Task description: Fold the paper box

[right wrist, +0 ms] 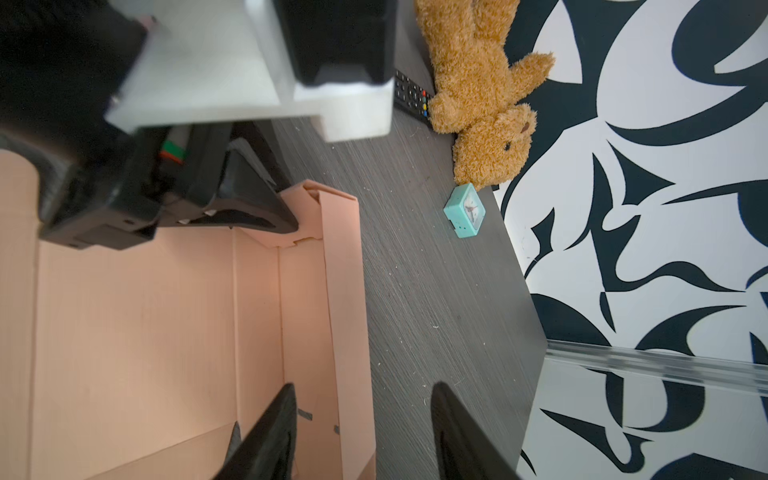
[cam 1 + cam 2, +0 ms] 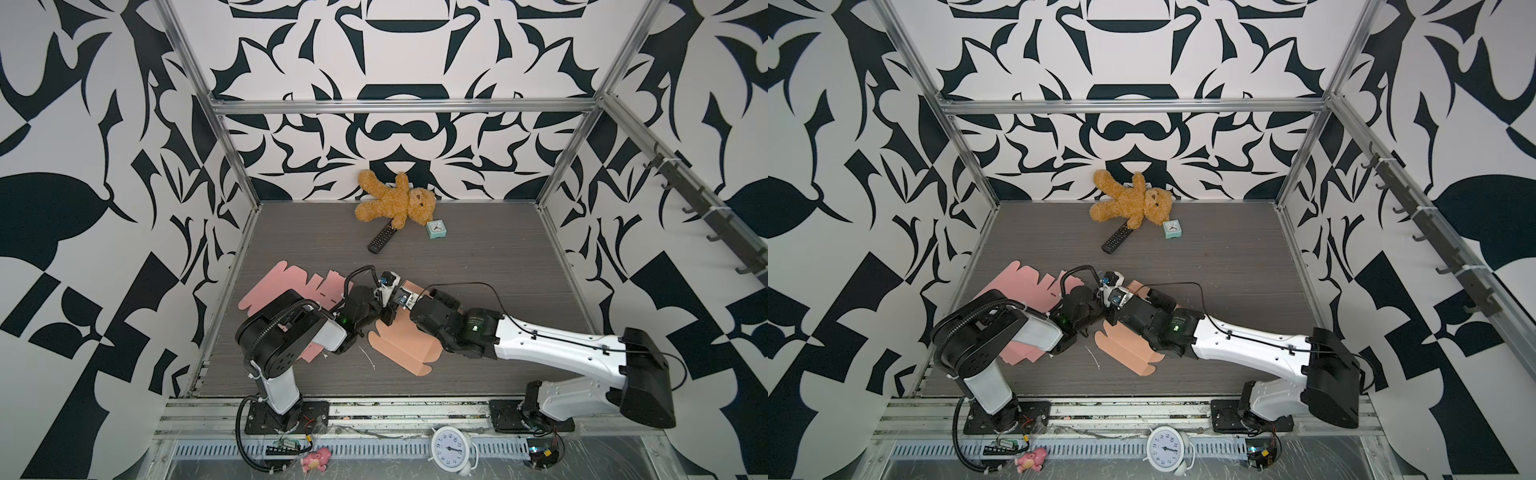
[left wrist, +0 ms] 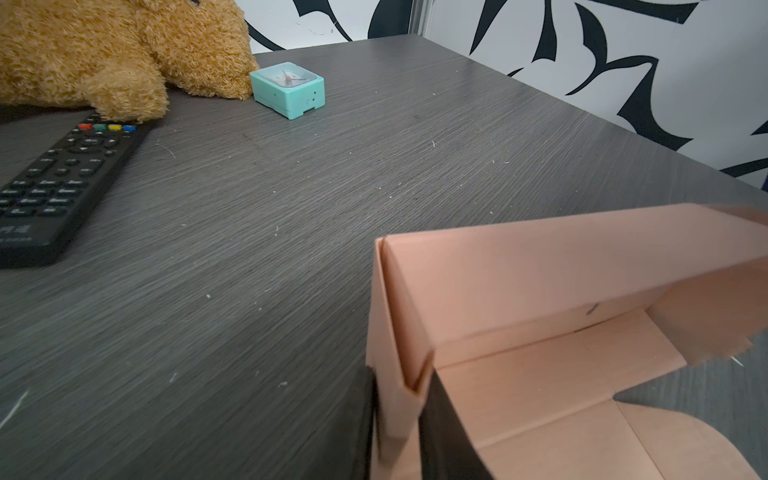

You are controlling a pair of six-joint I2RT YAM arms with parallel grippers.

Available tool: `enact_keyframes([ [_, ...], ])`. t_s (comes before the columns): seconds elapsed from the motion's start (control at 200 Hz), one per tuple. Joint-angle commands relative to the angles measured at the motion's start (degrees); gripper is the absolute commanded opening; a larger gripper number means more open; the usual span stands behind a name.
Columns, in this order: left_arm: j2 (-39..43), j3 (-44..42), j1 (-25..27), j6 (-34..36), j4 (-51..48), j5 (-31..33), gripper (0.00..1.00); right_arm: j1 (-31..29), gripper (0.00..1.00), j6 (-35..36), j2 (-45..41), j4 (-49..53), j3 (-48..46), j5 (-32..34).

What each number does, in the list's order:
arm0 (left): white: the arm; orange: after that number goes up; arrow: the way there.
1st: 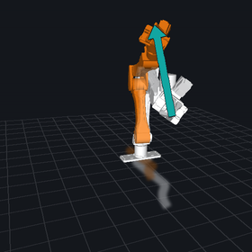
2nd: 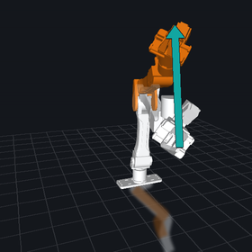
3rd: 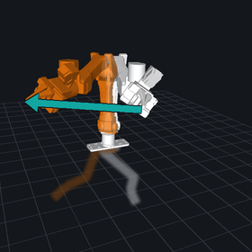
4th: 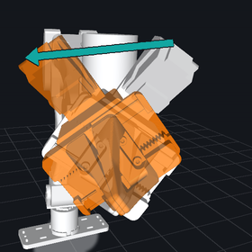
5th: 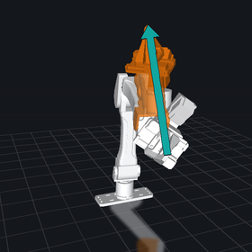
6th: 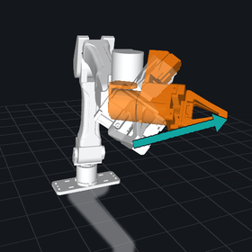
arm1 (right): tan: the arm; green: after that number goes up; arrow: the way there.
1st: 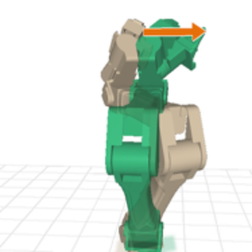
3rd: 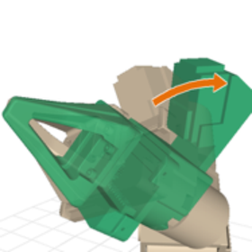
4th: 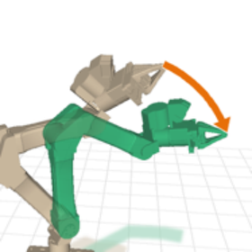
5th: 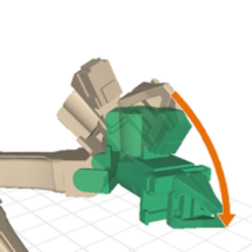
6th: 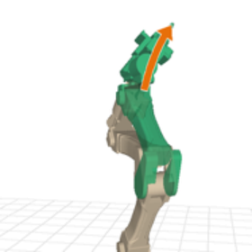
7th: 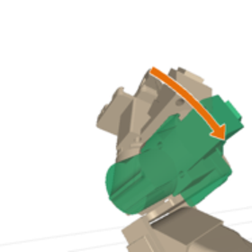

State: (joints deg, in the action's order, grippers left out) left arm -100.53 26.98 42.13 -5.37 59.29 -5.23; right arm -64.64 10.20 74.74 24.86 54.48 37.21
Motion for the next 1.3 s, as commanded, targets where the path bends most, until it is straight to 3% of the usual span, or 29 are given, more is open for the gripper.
enact_keyframes([
  [0.0,0.96,-0.22,0.99,1.91,-1.53,2.5,0.23,-0.12,0.58,-10.16,-3.83,-0.5,-0.15,-5.11],
  [0.105,0.64,-0.09,1.44,2.33,-1.72,3.68,0.23,3.27,0.58,-18.11,-5.13,-0.11,2.07,-10.94],
  [0.29,0.41,0.26,2.25,2.63,-1.93,4.79,0.23,15.37,0.57,-30.9,-2.94,2.43,5.44,-24.4],
  [0.475,0.72,0.27,2.57,2.71,-2.18,4.8,0.23,22.81,0.56,-34.38,1.73,1.48,6.53,-35.77],
  [0.895,1.52,1.56,2.78,2.49,-3.78,3.66,0.23,26.98,0.54,-36.05,12.93,-4.2,9.66,-45.84],
  [1.3,1.81,2.85,3.05,2.51,-4.71,4.52,0.23,27.68,0.52,-38.89,14.63,-7.89,7.3,-49.9],
])
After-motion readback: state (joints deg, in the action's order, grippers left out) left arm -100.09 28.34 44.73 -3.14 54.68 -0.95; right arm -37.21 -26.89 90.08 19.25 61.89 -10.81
